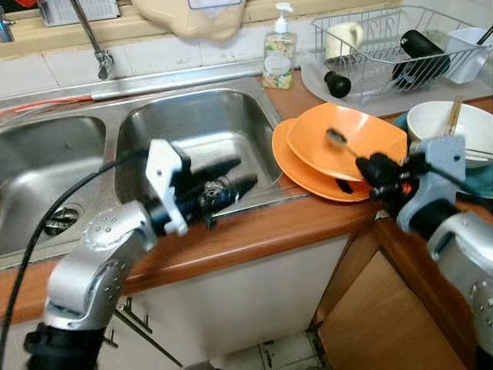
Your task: Kitchen organization
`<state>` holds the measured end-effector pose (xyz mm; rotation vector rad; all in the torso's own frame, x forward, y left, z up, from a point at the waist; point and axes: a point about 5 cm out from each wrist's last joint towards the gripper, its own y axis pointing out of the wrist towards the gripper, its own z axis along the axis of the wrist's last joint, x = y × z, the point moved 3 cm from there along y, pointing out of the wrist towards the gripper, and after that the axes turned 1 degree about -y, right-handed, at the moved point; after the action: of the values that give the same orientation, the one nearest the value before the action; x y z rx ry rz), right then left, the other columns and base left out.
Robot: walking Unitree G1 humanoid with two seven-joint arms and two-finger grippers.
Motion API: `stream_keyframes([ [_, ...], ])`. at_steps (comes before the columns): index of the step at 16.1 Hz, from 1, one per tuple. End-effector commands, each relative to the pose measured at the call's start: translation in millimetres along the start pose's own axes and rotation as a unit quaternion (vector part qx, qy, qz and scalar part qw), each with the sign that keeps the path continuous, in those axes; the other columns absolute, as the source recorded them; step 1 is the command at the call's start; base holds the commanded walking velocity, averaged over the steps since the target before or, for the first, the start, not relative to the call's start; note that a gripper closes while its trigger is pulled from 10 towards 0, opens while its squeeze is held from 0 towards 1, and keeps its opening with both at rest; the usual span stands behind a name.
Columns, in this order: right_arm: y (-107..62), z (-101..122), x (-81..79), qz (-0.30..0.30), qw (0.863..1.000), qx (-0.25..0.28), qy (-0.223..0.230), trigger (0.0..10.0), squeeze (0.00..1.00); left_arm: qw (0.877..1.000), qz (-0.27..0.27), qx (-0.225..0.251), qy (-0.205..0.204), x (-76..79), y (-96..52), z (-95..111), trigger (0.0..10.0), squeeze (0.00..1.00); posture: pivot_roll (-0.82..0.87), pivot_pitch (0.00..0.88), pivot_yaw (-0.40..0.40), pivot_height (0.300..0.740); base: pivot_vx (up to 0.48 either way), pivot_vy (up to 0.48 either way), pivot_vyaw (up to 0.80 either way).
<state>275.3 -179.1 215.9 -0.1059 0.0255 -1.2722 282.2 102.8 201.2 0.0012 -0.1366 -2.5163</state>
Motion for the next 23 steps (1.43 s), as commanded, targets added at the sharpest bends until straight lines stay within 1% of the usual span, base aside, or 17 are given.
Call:
stream_keyframes([
  [1, -0.2, 14, -2.2, 0.013, 1.0, 0.019, -0.008, 0.0, 0.0, 0.999, 0.014, 0.001, 0.04, -6.5, 4.2, 6, 10.0, 0.0, -0.06, 0.0, 0.074, 0.74, 0.0, 0.0, 0.0],
  [2, 0.0, 16, -2.6, 0.015, 1.0, 0.021, -0.01, 0.0, 0.0, 0.998, 0.021, 0.006, 0.057, -7.8, 5.9, 8, 10.0, 0.0, -0.06, 0.0, 0.074, 0.74, 0.0, 0.0, 0.0],
  [3, 3.2, 30, -8.1, 0.039, 0.998, 0.042, -0.021, 0.0, 0.0, 0.992, -0.015, -0.048, 0.116, -5.3, 14.9, 0, 10.0, 0.0, -0.06, 0.0, 0.069, 0.74, 0.0, 0.0, 0.0],
  [4, 5.2, 36, -14.2, 0.063, 0.996, 0.051, -0.028, 0.0, 0.0, 0.986, -0.009, -0.043, 0.162, -7.6, 22.9, 3, 10.0, 0.0, -0.06, 0.0, 0.069, 0.74, 0.0, 0.0, 0.0],
  [5, 5.9, 37, -17.3, 0.075, 0.995, 0.053, -0.032, 0.0, 0.0, 0.984, -0.008, -0.039, 0.174, -8.1, 26.4, 4, 10.0, 0.0, -0.06, 0.0, 0.069, 0.74, 0.0, 0.0, 0.0],
  [6, 10.2, 38, -24.0, 0.102, 0.992, 0.046, -0.051, 0.0, 0.0, 0.974, -0.01, -0.036, 0.222, -9.3, 36.8, 7, 10.0, 0.0, -0.06, 0.0, 0.074, 0.74, 0.0, 0.0, 0.0],
  [8, 17.1, 45, -36.2, 0.149, 0.984, 0.042, -0.085, 0.0, 0.0, 0.957, 0.0, -0.027, 0.29, -13.7, 53.2, 12, 10.0, 0.0, -0.07, 0.0, 0.078, 0.74, 0.0, 0.0, 0.0],
  [9, 18.6, 48, -43.1, 0.173, 0.979, 0.043, -0.097, 0.0, 0.0, 0.948, 0.007, -0.02, 0.317, -16.3, 59.1, 16, 10.0, 0.0, -0.07, 0.0, 0.078, 0.74, 0.0, 0.0, 0.0],
  [10, 19.8, 51, -48.9, 0.189, 0.975, 0.046, -0.11, 0.0, 0.0, 0.941, 0.009, -0.014, 0.337, -18.0, 64.0, 19, 10.0, 0.0, -0.07, 0.0, 0.076, 0.74, 0.0, 0.0, 0.0],
  [12, 22.0, 53, -56.4, 0.21, 0.97, 0.048, -0.116, 0.0, 0.0, 0.932, 0.003, -0.011, 0.363, -19.9, 71.7, 21, 10.0, 0.0, -0.06, 0.0, 0.07, 0.74, 0.0, 0.0, 0.0],
  [14, 23.2, 55, -60.6, 0.223, 0.966, 0.05, -0.12, 0.0, 0.0, 0.93, 0.002, -0.005, 0.367, -21.1, 76.4, 21, 10.0, 0.0, -0.06, 0.0, 0.069, 0.74, 0.0, 0.0, 0.0],
  [15, 23.6, 55, -63.2, 0.232, 0.964, 0.05, -0.122, 0.0, 0.0, 0.929, -0.003, -0.005, 0.37, -21.2, 78.6, 19, 9.7, 0.0, -0.06, 0.0, 0.069, 0.74, 0.0, 0.0, 0.0],
  [16, 23.8, 56, -64.9, 0.237, 0.962, 0.051, -0.124, 0.0, 0.0, 0.929, -0.006, -0.004, 0.37, -21.3, 79.6, 18, 4.6, 0.0, -0.06, 0.0, 0.069, 0.74, 0.0, 0.0, 0.0],
  [17, 23.9, 57, -66.6, 0.241, 0.961, 0.054, -0.124, 0.0, 0.0, 0.925, -0.006, -0.003, 0.381, -22.1, 80.9, 18, 0.0, 0.0, -0.07, 0.0, 0.072, 0.74, 0.0, 0.0, 0.0],
  [19, 23.9, 57, -68.7, 0.245, 0.96, 0.057, -0.124, 0.0, 0.0, 0.916, 0.001, -0.006, 0.402, -26.1, 81.6, 17, 0.0, 0.0, -0.07, 0.0, 0.075, 0.74, 0.0, 0.0, 0.0],
  [21, 24.4, 57, -69.9, 0.247, 0.959, 0.057, -0.125, 0.0, 0.0, 0.911, 0.002, -0.012, 0.413, -29.7, 81.0, 15, 0.0, 0.0, -0.07, 0.0, 0.077, 0.74, 0.0, 0.0, 0.0],
  [23, 24.7, 56, -70.8, 0.249, 0.959, 0.058, -0.125, 0.0, 0.0, 0.9, -0.005, -0.017, 0.435, -30.8, 80.8, 13, 0.0, 0.0, -0.07, 0.0, 0.08, 0.74, 0.0, 0.0, 0.0],
])
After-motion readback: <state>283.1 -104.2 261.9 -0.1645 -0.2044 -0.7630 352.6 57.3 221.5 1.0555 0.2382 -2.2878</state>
